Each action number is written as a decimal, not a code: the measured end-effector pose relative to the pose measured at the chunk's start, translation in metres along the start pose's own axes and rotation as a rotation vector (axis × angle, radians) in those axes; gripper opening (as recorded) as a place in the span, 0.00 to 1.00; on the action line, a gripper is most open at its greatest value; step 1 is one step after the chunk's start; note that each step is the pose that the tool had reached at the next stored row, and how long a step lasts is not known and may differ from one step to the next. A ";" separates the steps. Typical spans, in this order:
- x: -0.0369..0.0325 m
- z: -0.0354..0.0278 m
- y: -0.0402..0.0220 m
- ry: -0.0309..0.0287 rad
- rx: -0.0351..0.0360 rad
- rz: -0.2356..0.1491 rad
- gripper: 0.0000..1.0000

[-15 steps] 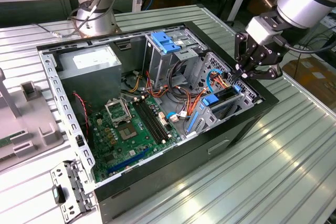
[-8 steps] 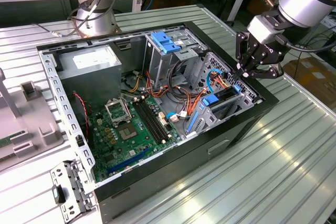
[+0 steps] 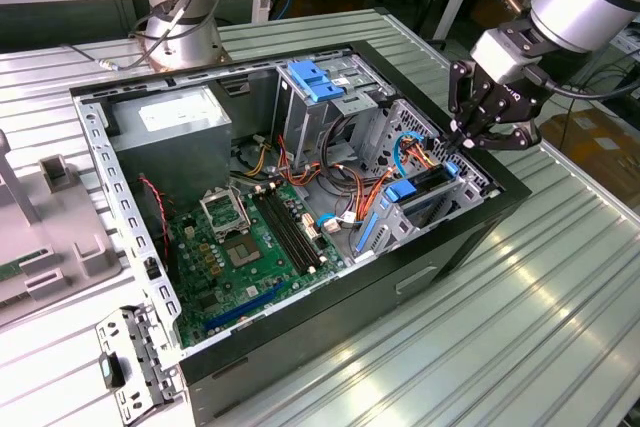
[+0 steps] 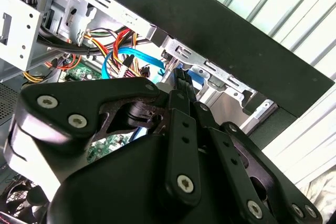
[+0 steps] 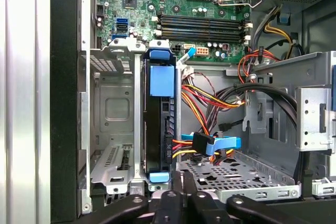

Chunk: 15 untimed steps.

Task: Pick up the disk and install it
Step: 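Insert the second disk wire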

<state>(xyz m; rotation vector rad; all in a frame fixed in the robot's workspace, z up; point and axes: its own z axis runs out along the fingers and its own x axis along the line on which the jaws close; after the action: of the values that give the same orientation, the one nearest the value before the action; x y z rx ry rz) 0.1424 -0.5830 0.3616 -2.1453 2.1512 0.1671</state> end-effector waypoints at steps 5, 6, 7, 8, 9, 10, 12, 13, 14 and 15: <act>0.0000 0.0000 0.0000 0.0000 0.0000 0.000 0.36; 0.0000 0.0000 0.0000 0.0000 0.0000 0.000 0.42; 0.0000 -0.0007 -0.0001 0.0002 0.0000 0.000 0.42; -0.0005 -0.0029 0.0000 0.0001 0.0000 0.000 0.42; -0.0011 -0.0052 0.0000 0.0000 0.0000 0.000 0.42; -0.0019 -0.0080 0.0000 0.0000 0.0000 0.000 0.42; -0.0032 -0.0098 0.0009 -0.0002 0.0001 0.000 0.42; -0.0038 -0.0099 0.0032 0.0000 0.0003 0.000 0.42; -0.0041 -0.0098 0.0052 -0.0003 0.0003 0.000 0.42; -0.0044 -0.0098 0.0073 -0.0002 0.0004 0.000 0.42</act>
<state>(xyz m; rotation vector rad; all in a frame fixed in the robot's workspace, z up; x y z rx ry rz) 0.1352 -0.5800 0.3719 -2.1450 2.1507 0.1669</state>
